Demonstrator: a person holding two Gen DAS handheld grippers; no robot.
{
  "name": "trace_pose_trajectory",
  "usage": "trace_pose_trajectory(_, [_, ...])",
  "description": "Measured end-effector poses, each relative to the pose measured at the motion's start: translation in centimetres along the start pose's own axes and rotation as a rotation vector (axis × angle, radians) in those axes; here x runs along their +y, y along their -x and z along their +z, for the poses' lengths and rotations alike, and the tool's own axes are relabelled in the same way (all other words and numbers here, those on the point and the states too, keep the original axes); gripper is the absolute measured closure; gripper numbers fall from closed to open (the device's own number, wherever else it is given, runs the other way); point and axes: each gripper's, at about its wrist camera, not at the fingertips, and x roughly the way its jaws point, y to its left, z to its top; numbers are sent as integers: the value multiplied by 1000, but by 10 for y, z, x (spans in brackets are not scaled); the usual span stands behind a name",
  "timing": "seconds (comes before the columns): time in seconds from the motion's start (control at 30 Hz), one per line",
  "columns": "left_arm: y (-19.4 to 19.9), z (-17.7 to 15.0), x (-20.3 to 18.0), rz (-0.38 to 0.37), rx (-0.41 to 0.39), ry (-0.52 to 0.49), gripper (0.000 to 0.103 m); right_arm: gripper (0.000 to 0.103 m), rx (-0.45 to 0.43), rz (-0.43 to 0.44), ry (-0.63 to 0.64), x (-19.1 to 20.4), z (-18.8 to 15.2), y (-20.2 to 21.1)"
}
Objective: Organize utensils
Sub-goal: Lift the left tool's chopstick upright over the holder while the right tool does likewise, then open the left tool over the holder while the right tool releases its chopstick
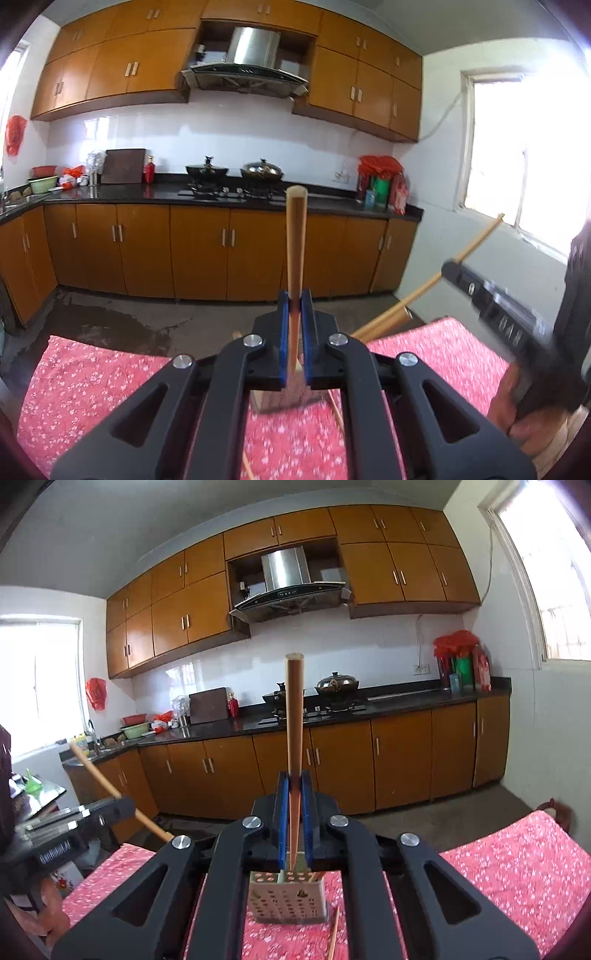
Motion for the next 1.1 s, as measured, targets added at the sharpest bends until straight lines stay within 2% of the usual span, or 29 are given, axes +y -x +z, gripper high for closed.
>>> trace_pose_trajectory(0.2, [-26,5,-3,52,-43,7,95,95,49,-9,-16,-2,-11,-25])
trace_pose_trajectory(0.37, [-59,-8,-4,61,8,10,95,95,100,-13,-15,-2,-24,-39])
trace_pose_trajectory(0.5, [-68,-12,1,65,33,19,93,93,116,-9,-9,1,-26,-41])
trace_pose_trajectory(0.53, [-67,-13,3,65,32,18,91,90,117,-9,-5,1,-26,-41])
trace_pose_trajectory(0.6, [-64,-11,4,72,22,16,85,74,110,-14,-6,0,-23,-37])
trace_pose_trajectory(0.8, [-34,-6,16,99,-17,35,72,73,69,-37,-23,-9,-12,-14])
trace_pose_trajectory(0.9, [-10,-12,30,137,-25,50,68,71,79,-69,-27,-19,-14,-5])
trace_pose_trajectory(1.0, [4,-29,45,193,1,48,64,70,134,-114,-34,-34,-32,2])
trace_pose_trajectory(1.1, [7,-58,63,255,61,44,62,70,241,-151,-59,-52,-67,-3])
